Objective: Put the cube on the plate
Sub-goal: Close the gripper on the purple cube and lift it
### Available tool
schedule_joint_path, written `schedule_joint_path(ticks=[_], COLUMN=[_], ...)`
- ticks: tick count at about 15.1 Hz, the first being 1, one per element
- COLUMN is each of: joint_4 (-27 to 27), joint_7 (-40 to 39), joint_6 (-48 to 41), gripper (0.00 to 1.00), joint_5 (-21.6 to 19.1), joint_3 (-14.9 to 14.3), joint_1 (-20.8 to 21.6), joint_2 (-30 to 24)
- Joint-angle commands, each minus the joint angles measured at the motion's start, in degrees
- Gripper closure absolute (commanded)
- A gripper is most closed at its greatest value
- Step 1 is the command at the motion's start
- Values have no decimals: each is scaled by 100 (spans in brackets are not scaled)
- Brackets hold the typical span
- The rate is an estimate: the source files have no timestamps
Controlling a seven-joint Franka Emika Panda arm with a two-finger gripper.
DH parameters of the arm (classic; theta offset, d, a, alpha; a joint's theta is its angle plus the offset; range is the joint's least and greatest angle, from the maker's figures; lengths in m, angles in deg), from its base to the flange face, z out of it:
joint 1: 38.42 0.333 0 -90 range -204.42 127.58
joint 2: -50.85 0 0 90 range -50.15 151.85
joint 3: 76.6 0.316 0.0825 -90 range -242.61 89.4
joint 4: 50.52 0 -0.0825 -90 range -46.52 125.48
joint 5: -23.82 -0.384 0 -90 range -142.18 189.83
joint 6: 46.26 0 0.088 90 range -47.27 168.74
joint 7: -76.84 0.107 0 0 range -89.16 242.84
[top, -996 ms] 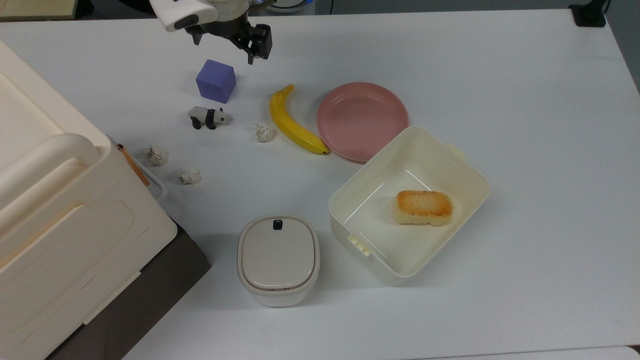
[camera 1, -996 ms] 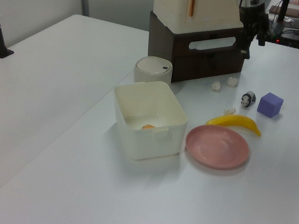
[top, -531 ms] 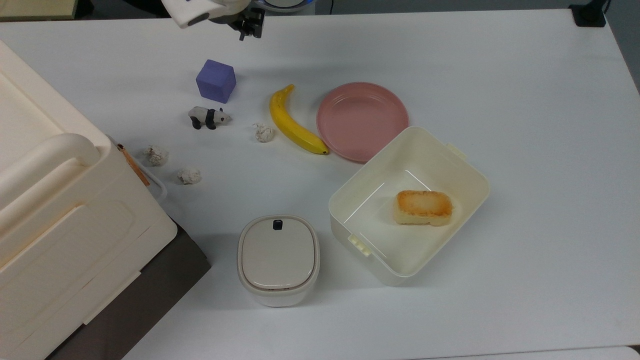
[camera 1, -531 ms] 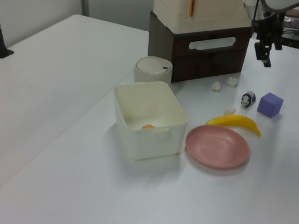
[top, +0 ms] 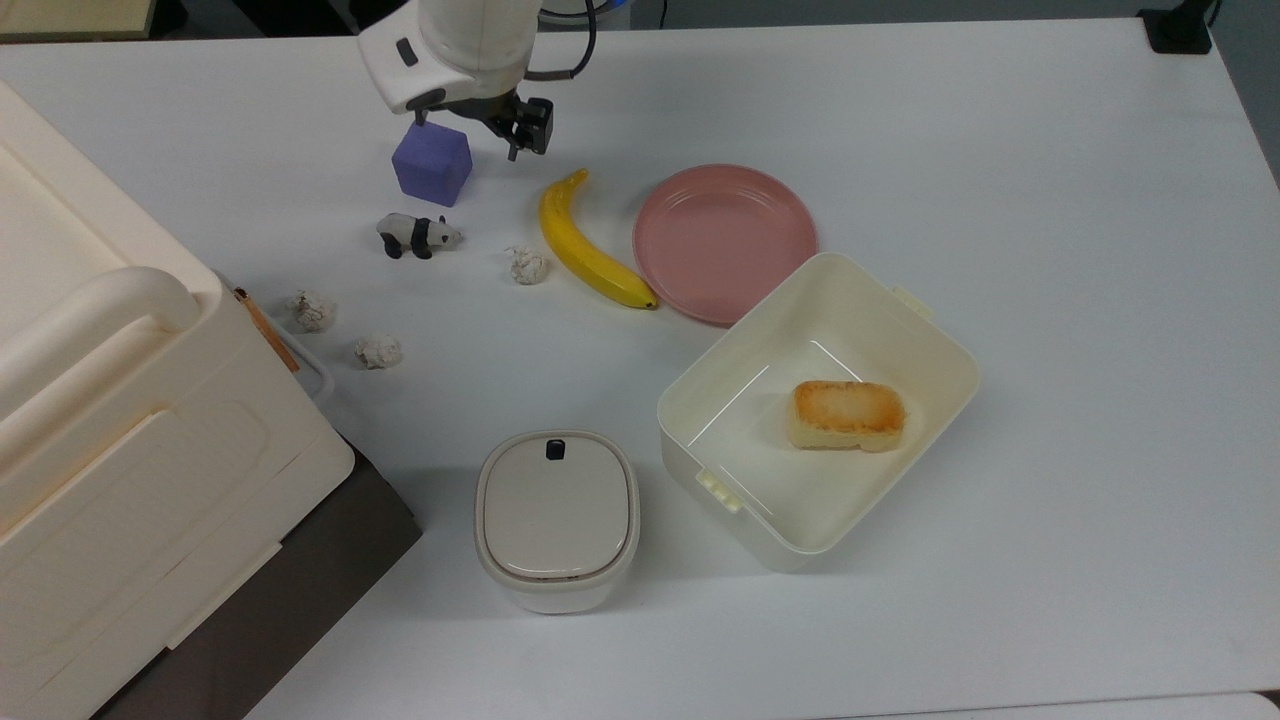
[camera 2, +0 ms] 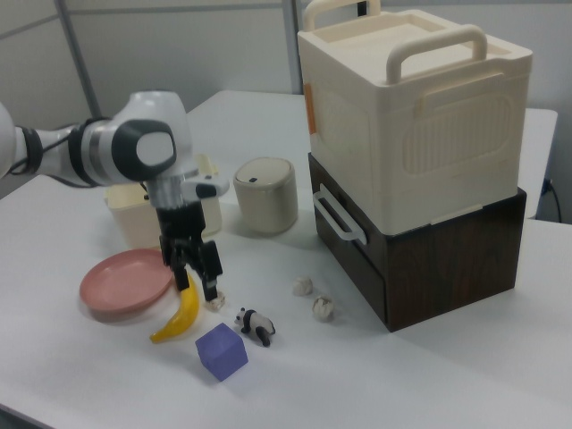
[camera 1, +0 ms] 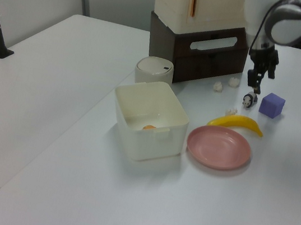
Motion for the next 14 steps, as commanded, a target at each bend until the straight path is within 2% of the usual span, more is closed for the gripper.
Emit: schedule_joint_path(ticks=[1, 4, 14], joint_4=[493, 554, 809], joint_7=[472, 544, 561], joint_6=[295, 392, 1068], gripper=[0, 0, 0], joint_5=[-98, -125, -81], joint_3=[-24, -33, -41], joint_1=[-239, -477, -714], joint_2=[-241, -197, 269])
